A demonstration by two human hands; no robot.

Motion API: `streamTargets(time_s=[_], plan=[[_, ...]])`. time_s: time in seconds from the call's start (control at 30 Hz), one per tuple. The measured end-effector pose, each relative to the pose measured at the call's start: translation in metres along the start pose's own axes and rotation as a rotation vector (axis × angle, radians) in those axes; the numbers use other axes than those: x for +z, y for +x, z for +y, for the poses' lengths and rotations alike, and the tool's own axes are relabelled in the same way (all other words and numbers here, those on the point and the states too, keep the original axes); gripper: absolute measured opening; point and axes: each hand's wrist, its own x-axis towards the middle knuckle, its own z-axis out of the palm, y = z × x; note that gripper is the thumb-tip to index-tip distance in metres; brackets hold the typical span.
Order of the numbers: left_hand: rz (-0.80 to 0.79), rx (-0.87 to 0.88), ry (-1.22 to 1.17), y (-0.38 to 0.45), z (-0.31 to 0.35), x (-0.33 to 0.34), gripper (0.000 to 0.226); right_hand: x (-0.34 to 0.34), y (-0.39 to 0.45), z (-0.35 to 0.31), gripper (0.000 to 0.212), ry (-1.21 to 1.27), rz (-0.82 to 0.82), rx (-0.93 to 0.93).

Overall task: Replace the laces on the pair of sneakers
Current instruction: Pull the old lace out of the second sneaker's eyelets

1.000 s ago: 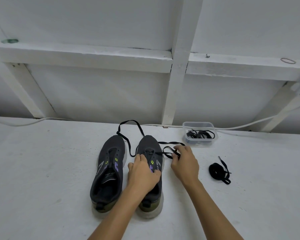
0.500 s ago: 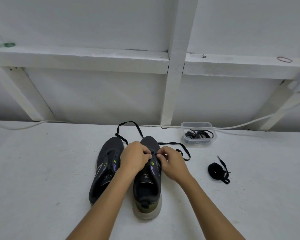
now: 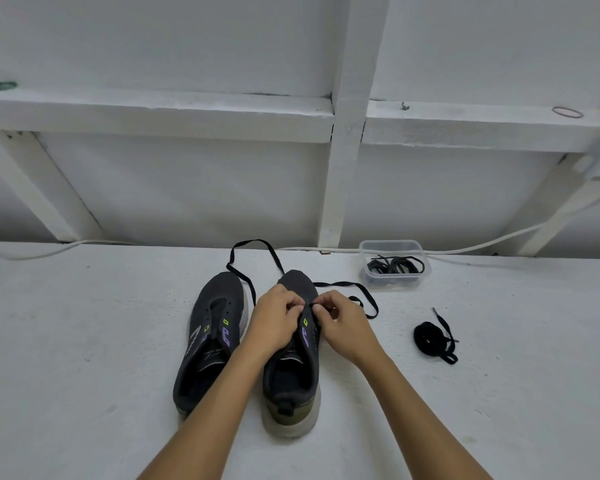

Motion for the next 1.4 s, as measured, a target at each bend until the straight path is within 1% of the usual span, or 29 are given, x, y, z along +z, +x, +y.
streamTargets(time_s=[0.2, 0.33, 0.5, 0.63, 0.73, 0.83, 0.9, 1.03, 1.2, 1.4], plan=[[0.035, -0.009, -0.027, -0.002, -0.005, 0.003, 0.014, 0.002, 0.001, -0.003, 0.007, 0.033, 0.024, 0.009], [0.054, -0.021, -0.031, -0.002, -0.006, 0.008, 0.014, 0.003, 0.001, 0.0, 0.012, 0.028, 0.026, 0.024], [0.1, -0.021, -0.066, -0.002, -0.003, 0.016, 0.013, 0.006, -0.001, 0.003, 0.01, 0.088, 0.071, 0.035], [0.077, 0.027, -0.063, -0.001, -0.002, 0.014, 0.012, 0.006, 0.001, 0.002, 0.01, 0.087, 0.065, 0.089], [0.064, 0.05, -0.058, 0.0, -0.003, 0.014, 0.013, 0.002, 0.003, -0.001, 0.011, 0.078, 0.044, 0.08], [0.066, 0.032, -0.076, -0.001, -0.004, 0.014, 0.012, -0.001, 0.003, -0.002, 0.014, 0.024, 0.034, 0.04], [0.084, 0.013, -0.111, -0.002, -0.007, 0.015, 0.01, 0.0, 0.001, -0.002, 0.013, 0.008, 0.033, 0.047], [0.089, 0.015, -0.109, -0.003, -0.009, 0.015, 0.011, 0.006, -0.002, 0.001, 0.012, -0.009, 0.074, 0.043], [0.07, -0.011, -0.093, 0.001, -0.007, 0.018, 0.012, 0.006, -0.002, 0.002, 0.01, 0.083, 0.086, 0.046], [0.03, -0.098, -0.173, 0.001, -0.004, 0.019, 0.012, 0.004, 0.002, 0.002, 0.008, 0.145, 0.046, 0.116]])
